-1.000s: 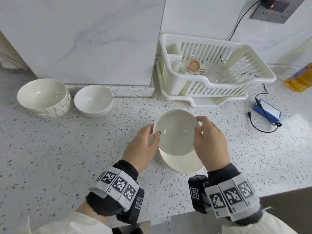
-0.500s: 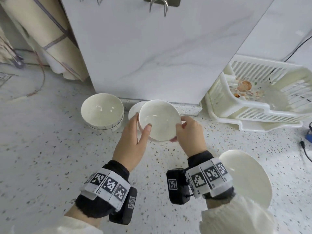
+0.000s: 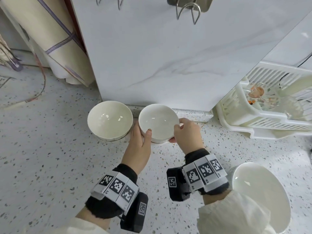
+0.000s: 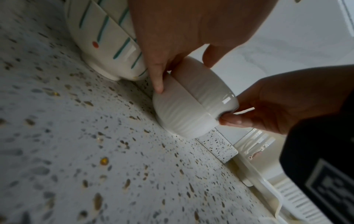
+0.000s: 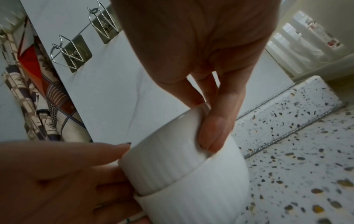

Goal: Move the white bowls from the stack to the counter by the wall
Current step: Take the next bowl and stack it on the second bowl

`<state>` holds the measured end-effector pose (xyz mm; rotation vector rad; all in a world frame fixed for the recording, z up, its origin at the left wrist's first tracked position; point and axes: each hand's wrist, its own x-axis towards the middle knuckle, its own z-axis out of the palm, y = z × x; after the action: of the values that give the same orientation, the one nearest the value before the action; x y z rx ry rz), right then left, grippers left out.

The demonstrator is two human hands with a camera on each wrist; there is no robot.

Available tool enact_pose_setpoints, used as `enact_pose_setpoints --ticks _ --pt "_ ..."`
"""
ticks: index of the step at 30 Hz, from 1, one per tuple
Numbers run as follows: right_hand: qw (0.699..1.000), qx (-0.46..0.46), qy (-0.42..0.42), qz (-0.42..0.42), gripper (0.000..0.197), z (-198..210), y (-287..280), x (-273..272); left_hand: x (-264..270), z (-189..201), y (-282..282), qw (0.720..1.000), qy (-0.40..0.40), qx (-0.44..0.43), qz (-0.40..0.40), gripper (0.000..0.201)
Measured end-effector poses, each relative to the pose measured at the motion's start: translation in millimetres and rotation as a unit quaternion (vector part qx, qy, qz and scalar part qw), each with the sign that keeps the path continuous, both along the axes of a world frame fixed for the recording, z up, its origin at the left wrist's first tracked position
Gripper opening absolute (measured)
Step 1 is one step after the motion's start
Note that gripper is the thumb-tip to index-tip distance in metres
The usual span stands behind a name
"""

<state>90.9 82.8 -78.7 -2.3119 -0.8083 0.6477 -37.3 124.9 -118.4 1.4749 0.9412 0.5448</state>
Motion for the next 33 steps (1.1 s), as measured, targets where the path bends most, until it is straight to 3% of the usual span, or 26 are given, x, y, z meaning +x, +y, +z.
enact_pose_setpoints --ticks 15,19,23,26,33 --pt "0.999 -0.016 0.026 0.027 0.035 4.4 -28.0 4.1 -6.4 -4.2 -8.7 0.999 0.042 0.032 0.009 0.053" --pt "1.000 -0.009 0.014 0.026 0.025 16.0 -64.8 15.0 -8.2 0.2 -34.6 0.997 0.075 0.007 0.013 0.054" --pt "1.000 0.018 -0.011 0.001 0.023 26.8 -113.4 34.1 -4.9 3.9 -70.4 0.987 0.161 0.010 0.005 0.041" --pt "0.998 0.039 -0.028 -0.036 0.023 32.8 -154.3 54.0 7.2 4.2 -94.8 0.986 0.162 0.041 -0.023 0.028" --pt "0.989 0.005 -0.096 -0.110 0.031 18.4 -240.8 93.3 58.7 9.3 -154.3 0.979 0.150 0.069 -0.118 0.025"
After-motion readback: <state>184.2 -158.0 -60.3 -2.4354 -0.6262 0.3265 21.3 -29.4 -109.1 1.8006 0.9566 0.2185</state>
